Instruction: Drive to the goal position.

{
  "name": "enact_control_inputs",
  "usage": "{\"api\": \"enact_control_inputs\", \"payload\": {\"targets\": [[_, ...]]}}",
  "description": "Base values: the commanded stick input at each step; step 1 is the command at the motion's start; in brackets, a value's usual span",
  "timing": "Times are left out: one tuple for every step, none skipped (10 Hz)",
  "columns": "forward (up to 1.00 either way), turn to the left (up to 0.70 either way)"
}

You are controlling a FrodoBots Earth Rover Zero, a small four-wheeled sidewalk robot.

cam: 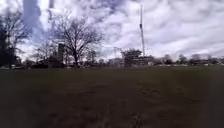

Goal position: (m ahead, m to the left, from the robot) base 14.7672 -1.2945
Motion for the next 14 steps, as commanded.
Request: {"api": "enact_control_inputs", "payload": {"targets": [[0.7, 0.0], [0.7, 0.0], [0.7, 0.0], [0.7, 0.0], [0.7, 0.0], [0.7, 0.0], [0.7, 0.0], [0.7, 0.0], [0.7, 0.0], [0.7, 0.0], [0.7, 0.0], [0.7, 0.0], [0.7, 0.0], [0.7, 0.0]]}}
